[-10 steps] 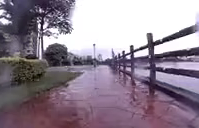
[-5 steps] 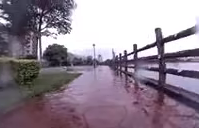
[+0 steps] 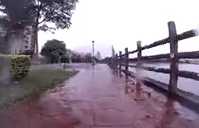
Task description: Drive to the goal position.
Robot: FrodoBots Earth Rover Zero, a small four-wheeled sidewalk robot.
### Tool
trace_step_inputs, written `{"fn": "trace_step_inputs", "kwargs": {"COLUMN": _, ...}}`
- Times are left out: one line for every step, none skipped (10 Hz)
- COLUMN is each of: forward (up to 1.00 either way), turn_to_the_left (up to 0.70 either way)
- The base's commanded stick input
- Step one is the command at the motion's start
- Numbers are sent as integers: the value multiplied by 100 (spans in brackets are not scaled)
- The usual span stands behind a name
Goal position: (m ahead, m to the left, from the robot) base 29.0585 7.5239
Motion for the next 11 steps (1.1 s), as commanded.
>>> {"fn": "trace_step_inputs", "kwargs": {"forward": 100, "turn_to_the_left": 0}}
{"fn": "trace_step_inputs", "kwargs": {"forward": 100, "turn_to_the_left": 0}}
{"fn": "trace_step_inputs", "kwargs": {"forward": 100, "turn_to_the_left": 0}}
{"fn": "trace_step_inputs", "kwargs": {"forward": 100, "turn_to_the_left": 0}}
{"fn": "trace_step_inputs", "kwargs": {"forward": 100, "turn_to_the_left": 0}}
{"fn": "trace_step_inputs", "kwargs": {"forward": 100, "turn_to_the_left": 0}}
{"fn": "trace_step_inputs", "kwargs": {"forward": 100, "turn_to_the_left": 0}}
{"fn": "trace_step_inputs", "kwargs": {"forward": 100, "turn_to_the_left": 0}}
{"fn": "trace_step_inputs", "kwargs": {"forward": 100, "turn_to_the_left": 0}}
{"fn": "trace_step_inputs", "kwargs": {"forward": 100, "turn_to_the_left": 0}}
{"fn": "trace_step_inputs", "kwargs": {"forward": 100, "turn_to_the_left": 0}}
